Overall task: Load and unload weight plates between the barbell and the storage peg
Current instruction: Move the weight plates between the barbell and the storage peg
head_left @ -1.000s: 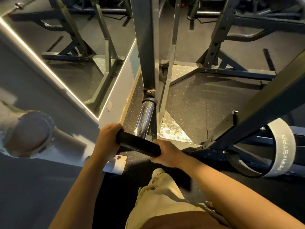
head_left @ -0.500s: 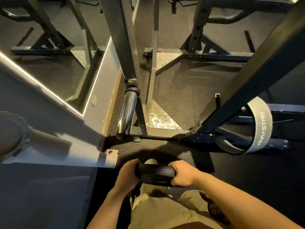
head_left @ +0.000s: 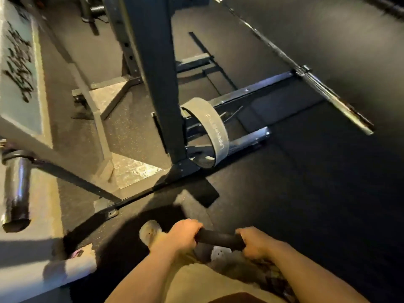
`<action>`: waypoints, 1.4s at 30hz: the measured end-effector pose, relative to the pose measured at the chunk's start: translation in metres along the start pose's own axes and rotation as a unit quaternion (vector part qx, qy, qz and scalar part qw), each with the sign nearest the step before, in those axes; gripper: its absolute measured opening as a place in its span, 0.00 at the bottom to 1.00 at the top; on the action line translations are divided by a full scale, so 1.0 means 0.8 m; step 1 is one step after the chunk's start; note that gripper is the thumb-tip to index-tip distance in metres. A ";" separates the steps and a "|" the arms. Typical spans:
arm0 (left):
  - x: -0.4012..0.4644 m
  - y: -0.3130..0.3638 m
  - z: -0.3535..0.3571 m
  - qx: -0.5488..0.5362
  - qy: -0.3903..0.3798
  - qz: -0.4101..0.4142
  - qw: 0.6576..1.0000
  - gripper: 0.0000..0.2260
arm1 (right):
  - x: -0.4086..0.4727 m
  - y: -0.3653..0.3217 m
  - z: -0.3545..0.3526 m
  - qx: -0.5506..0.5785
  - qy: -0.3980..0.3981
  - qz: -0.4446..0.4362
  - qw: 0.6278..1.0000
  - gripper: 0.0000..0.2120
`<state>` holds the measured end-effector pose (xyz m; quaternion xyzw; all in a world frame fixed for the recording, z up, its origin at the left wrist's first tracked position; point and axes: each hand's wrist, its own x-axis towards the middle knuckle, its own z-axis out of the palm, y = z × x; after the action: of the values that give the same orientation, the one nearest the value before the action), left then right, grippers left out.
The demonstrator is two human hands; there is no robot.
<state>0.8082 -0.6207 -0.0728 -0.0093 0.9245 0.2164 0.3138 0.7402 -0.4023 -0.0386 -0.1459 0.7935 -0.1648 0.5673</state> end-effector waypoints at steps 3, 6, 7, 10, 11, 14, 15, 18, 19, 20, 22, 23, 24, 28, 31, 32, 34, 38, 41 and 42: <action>0.052 0.084 0.002 0.004 -0.038 0.052 0.998 0.08 | -0.048 0.079 -0.012 0.064 0.035 0.041 0.996 0.17; 0.099 0.166 0.000 0.055 -0.076 0.113 0.989 0.10 | -0.087 0.151 -0.019 0.133 0.079 0.087 0.984 0.15; 0.108 0.185 -0.002 0.063 -0.081 0.131 0.986 0.12 | -0.093 0.166 -0.021 0.138 0.092 0.092 0.982 0.15; 0.142 0.254 -0.011 0.107 -0.101 0.200 0.969 0.14 | -0.115 0.217 -0.037 0.161 0.122 0.123 0.972 0.18; 0.154 0.270 -0.014 0.107 -0.111 0.201 0.967 0.14 | -0.116 0.229 -0.045 0.173 0.132 0.129 0.967 0.19; 0.192 0.304 -0.022 0.106 -0.133 0.199 0.965 0.12 | -0.112 0.260 -0.069 0.200 0.151 0.148 0.957 0.18; 0.210 0.316 -0.025 0.102 -0.137 0.196 0.966 0.11 | -0.108 0.272 -0.082 0.205 0.152 0.154 0.954 0.18; 0.277 0.350 -0.038 0.110 -0.138 0.216 0.960 0.12 | -0.089 0.305 -0.136 0.224 0.140 0.161 0.951 0.18; 0.291 0.358 -0.042 0.125 -0.141 0.224 0.956 0.11 | -0.085 0.312 -0.149 0.224 0.135 0.163 0.951 0.17; 0.317 0.370 -0.048 0.141 -0.141 0.234 0.952 0.11 | -0.078 0.324 -0.170 0.229 0.134 0.163 0.950 0.16; 0.355 0.391 -0.060 0.166 -0.151 0.241 0.944 0.10 | -0.070 0.343 -0.203 0.218 0.128 0.172 0.952 0.16; 0.382 0.406 -0.066 0.165 -0.151 0.242 0.944 0.11 | -0.066 0.359 -0.230 0.219 0.129 0.174 0.951 0.17; 0.392 0.414 -0.069 0.163 -0.152 0.238 0.945 0.11 | -0.069 0.364 -0.248 0.212 0.122 0.173 0.954 0.19; 0.452 0.453 -0.093 0.142 -0.135 0.245 0.950 0.17 | -0.070 0.396 -0.335 0.199 0.142 0.162 0.956 0.15; 0.483 0.487 -0.109 0.130 -0.117 0.246 0.953 0.16 | -0.079 0.417 -0.383 0.177 0.160 0.153 0.959 0.14; 0.491 0.499 -0.114 0.125 -0.111 0.241 0.956 0.15 | -0.082 0.425 -0.399 0.175 0.159 0.147 0.961 0.14; 0.510 0.518 -0.118 0.106 -0.092 0.228 0.963 0.13 | -0.086 0.443 -0.436 0.165 0.151 0.138 0.965 0.15; 0.533 0.545 -0.119 0.072 -0.030 0.176 0.981 0.09 | -0.080 0.475 -0.494 0.102 0.128 0.123 0.979 0.16; 0.548 0.570 -0.115 0.046 0.001 0.133 0.990 0.08 | -0.070 0.508 -0.536 0.082 0.103 0.089 0.987 0.17; 0.552 0.583 -0.115 0.029 0.017 0.114 0.993 0.08 | -0.065 0.522 -0.553 0.073 0.094 0.079 0.990 0.17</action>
<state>0.3287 -0.1831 -0.0815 0.1017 0.9305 0.2237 0.2717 0.3185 0.0391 -0.0387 -0.0244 0.8381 -0.1898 0.5109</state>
